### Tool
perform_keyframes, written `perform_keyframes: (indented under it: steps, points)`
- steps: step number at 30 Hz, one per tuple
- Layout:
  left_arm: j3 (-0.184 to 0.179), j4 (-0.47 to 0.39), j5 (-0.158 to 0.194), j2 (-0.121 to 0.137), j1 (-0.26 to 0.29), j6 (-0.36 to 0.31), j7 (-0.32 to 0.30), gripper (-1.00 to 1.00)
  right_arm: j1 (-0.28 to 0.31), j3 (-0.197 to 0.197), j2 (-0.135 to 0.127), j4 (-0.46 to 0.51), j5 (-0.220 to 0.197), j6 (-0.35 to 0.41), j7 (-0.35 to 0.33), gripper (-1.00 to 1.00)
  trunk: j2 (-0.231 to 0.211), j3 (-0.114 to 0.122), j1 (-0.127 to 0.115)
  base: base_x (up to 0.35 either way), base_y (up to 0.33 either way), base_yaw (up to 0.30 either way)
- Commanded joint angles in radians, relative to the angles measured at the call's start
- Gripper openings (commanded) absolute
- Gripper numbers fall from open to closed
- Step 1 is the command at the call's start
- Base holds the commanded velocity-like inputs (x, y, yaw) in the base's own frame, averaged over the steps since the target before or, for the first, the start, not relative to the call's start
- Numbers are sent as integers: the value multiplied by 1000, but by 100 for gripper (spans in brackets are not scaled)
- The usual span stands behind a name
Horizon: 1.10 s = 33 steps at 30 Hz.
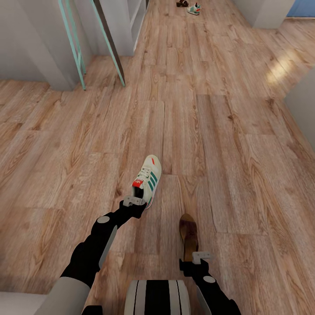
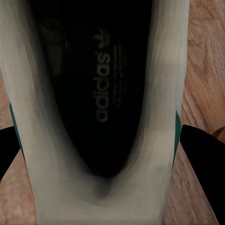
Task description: Pick up the two gym shoes and the two sandals from the corridor floor and place them onto the hallstand (shoe rack) in the corridor, making sure they are on the rack and not on the floor. Arrange them so the two gym shoes are next to each other and the two sandals are next to each other.
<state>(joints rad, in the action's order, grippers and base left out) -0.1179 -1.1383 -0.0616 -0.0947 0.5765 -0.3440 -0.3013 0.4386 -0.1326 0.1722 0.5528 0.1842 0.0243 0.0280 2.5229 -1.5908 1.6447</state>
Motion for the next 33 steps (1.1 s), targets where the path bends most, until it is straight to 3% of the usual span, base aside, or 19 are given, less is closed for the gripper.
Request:
perform_keyframes:
  steps: [1, 14, 26, 33]
  points:
    - [1, -1, -7, 0, 0, -4, -5, -100, 0, -6, 0, 1, 10, 3, 0, -100, 0, -1, 0, 11, 0, 0]
    - [0, -1, -6, 0, 0, -4, -6, -100, 0, -87, -7, 4, 9, 3, -3, -100, 0, -1, 0, 2, 0, 0]
    - [0, -2, -7, 0, 0, -4, -6, -100, 0, -88, -7, 3, 9, 3, -3, -100, 0, -1, 0, 0, 0, 0]
    - [1, -1, -7, 0, 0, -6, -5, -100, 0, -88, -7, 3, 10, 3, -4, -100, -1, 27, -3, 0, 0, 0]
